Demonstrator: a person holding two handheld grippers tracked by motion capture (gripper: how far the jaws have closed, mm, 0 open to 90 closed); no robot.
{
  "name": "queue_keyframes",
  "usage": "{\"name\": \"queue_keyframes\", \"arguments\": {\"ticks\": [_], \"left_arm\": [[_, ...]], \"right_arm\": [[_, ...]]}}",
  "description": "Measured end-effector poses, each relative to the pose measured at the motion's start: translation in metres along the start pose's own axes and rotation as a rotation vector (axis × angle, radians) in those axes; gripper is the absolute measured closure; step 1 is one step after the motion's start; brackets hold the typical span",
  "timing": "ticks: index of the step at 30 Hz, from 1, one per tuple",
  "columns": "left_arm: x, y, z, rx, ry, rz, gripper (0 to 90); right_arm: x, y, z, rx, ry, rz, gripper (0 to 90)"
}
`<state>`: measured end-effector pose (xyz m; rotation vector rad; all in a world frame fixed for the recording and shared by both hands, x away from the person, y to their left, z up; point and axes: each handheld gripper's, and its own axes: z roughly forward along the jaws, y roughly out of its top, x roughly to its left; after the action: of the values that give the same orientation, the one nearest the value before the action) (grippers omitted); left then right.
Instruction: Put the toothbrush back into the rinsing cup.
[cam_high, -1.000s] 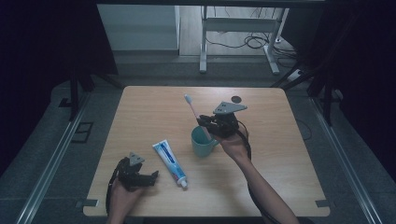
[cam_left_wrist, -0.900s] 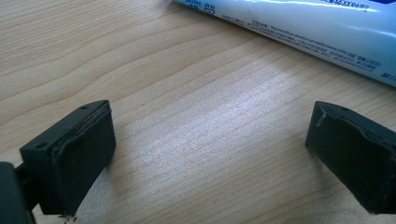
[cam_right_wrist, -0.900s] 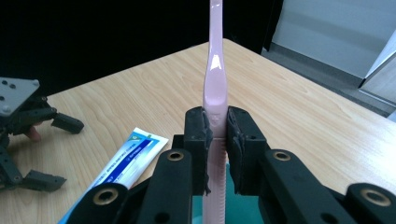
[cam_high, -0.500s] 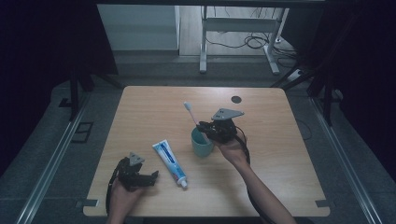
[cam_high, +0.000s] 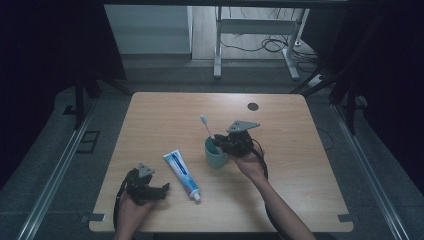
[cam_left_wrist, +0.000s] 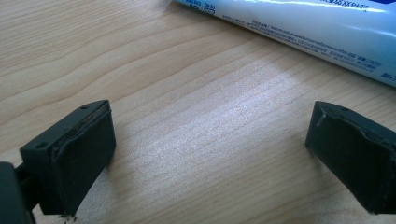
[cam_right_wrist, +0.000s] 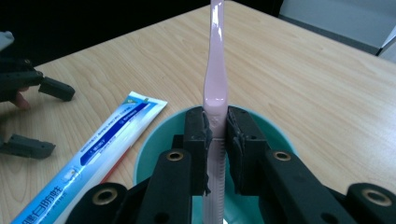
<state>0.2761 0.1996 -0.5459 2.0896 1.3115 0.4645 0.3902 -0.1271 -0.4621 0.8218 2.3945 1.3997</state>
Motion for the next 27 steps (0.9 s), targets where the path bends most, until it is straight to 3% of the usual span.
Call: {"name": "queue_keyframes", "arguments": {"ticks": [19, 27], "left_arm": [[0.0, 0.0, 0.0, 0.0, 0.0, 0.0, 1.6], [0.0, 0.0, 0.0, 0.0, 0.0, 0.0, 1.6]], "right_arm": [[-0.003, -0.013, 0.011, 0.065, 0.002, 0.019, 77.8], [-0.002, -0.011, 0.009, 0.059, 0.003, 0.013, 78.4]]}}
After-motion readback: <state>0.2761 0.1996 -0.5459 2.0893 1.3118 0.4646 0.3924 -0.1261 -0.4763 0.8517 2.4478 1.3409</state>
